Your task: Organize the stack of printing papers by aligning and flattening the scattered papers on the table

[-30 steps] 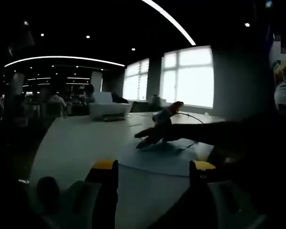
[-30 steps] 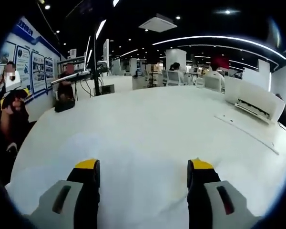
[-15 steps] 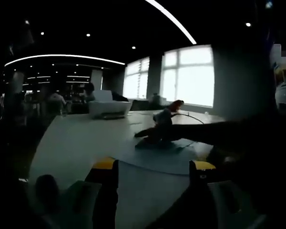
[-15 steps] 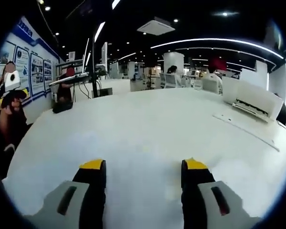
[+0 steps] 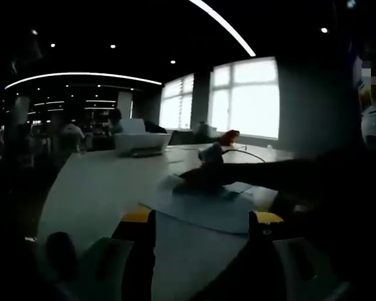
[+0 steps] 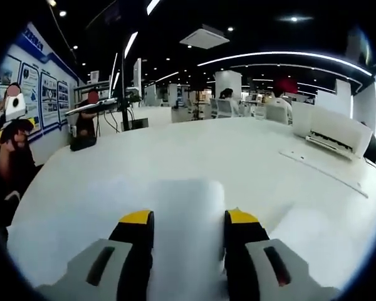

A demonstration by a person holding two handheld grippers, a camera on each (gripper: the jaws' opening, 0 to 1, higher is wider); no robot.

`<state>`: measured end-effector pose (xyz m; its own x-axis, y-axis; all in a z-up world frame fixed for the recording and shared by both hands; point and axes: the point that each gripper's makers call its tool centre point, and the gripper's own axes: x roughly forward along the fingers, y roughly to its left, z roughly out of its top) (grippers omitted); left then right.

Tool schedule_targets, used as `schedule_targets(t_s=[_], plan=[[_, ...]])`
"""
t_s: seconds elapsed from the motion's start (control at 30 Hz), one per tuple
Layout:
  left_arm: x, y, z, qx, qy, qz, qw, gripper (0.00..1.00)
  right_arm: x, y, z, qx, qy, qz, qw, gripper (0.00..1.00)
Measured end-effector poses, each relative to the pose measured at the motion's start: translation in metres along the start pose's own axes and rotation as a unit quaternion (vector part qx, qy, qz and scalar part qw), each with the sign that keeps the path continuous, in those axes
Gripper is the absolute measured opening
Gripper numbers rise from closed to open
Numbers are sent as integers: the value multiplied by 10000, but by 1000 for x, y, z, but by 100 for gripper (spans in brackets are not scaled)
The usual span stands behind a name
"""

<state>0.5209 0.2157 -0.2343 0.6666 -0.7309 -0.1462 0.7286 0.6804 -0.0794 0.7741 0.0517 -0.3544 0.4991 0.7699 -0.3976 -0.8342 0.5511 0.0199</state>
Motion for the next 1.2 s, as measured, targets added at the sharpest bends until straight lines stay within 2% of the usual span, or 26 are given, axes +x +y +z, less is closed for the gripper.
schedule_targets(t_s=[0.1,0.47,0.57,0.73,0.93,1.2], plan=[[0,-2,0,21,9,-33,10000,64,0,1,0,-4,-1,-4,10000,39],[-3,3,0,-13,-11,15,10000,63,-3,-3,-1,102,215,-184,9995,15],[-3,3,0,-10,-2,13,10000,63,-5,-4,1,105,220,-235,9994,12],[-2,3,-1,-20,2,8,10000,63,-10,0,11,316,63,-151,9994,7],[-1,2,-1,-9,5,-6,10000,63,-19,7,32,290,-213,-94,9993,6],[1,0,2,17,-13,-37,10000,63,-35,12,67,394,-769,-44,9963,5]])
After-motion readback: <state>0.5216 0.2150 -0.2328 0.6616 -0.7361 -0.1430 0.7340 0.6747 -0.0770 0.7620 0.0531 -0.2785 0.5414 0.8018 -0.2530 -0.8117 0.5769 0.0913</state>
